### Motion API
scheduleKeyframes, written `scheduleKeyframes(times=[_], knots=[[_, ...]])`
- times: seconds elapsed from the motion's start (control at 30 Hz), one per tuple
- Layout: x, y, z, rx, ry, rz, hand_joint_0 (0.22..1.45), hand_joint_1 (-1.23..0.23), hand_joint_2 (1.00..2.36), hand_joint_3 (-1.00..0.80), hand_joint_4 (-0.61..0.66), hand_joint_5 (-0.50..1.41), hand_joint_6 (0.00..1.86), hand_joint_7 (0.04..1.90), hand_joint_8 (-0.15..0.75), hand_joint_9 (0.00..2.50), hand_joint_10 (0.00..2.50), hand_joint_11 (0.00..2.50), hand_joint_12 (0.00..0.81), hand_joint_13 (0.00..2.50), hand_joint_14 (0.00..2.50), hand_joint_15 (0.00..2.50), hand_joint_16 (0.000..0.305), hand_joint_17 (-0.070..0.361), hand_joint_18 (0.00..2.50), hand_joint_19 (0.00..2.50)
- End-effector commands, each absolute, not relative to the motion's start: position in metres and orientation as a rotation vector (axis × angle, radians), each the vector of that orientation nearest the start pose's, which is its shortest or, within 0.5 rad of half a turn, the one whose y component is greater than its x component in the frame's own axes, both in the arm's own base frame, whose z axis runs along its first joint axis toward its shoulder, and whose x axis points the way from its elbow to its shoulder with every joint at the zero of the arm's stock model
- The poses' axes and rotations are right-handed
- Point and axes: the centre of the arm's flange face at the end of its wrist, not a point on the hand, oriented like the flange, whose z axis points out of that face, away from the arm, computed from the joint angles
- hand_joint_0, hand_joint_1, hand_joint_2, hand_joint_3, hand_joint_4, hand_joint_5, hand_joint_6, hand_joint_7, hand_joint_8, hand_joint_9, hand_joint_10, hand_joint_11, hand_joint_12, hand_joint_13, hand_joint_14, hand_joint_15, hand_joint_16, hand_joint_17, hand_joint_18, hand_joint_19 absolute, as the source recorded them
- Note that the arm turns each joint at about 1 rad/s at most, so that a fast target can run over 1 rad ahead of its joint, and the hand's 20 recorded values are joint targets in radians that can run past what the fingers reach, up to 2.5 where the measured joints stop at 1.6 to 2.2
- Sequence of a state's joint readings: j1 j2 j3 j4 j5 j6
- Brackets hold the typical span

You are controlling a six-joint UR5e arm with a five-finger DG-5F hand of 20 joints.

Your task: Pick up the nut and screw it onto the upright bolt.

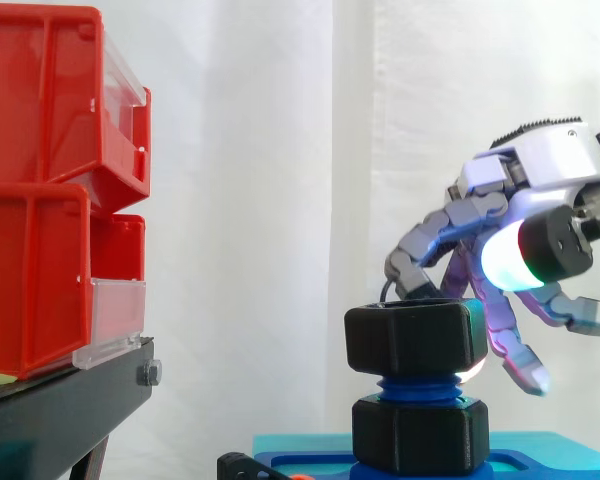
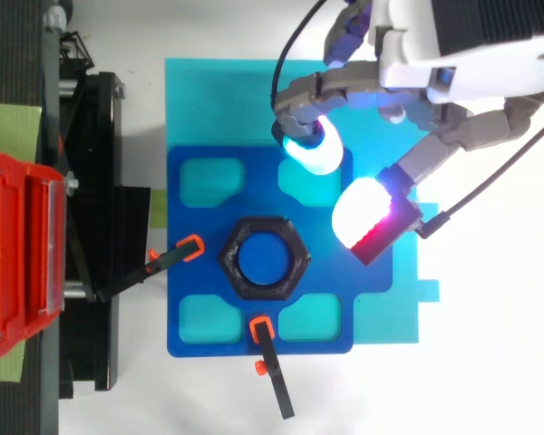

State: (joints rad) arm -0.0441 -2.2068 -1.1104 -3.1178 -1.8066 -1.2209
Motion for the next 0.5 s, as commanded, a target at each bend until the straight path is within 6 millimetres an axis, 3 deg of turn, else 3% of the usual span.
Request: scheduleKeyframes(times=[0.0, 0.13, 0.3, 0.47], knots=[[0.717, -0.141, 0.342, 0.155, 1.694, 0.429, 0.53, -0.34, 1.0, -0.5, 0.0, 0.0, 0.51, 1.16, 0.248, 1.82, 0.02, 0.67, 0.281, 1.38, 0.01, 0.33, 0.02, 0.045, 0.83, 0.24], [0.725, -0.137, 0.361, 0.132, 1.654, 0.439, 0.52, -0.35, 1.0, -0.5, 0.16, -0.06, 0.5, 0.96, 0.262, 1.52, 0.02, 0.52, 0.308, 1.17, 0.01, 0.29, 0.027, 0.062, 0.77, 0.26], [0.73, -0.123, 0.365, 0.107, 1.632, 0.453, 0.51, -0.37, 1.0, -0.5, 0.16, -0.11, 0.5, 0.79, 0.248, 1.22, 0.01, 0.31, 0.328, 0.96, 0.01, 0.25, 0.034, 0.076, 0.66, 0.3], [0.736, -0.102, 0.357, 0.082, 1.608, 0.473, 0.49, -0.38, 1.0, -0.5, 0.15, -0.12, 0.5, 0.7, 0.241, 1.04, 0.0, 0.14, 0.33, 0.81, 0.01, 0.18, 0.036, 0.082, 0.53, 0.29]])
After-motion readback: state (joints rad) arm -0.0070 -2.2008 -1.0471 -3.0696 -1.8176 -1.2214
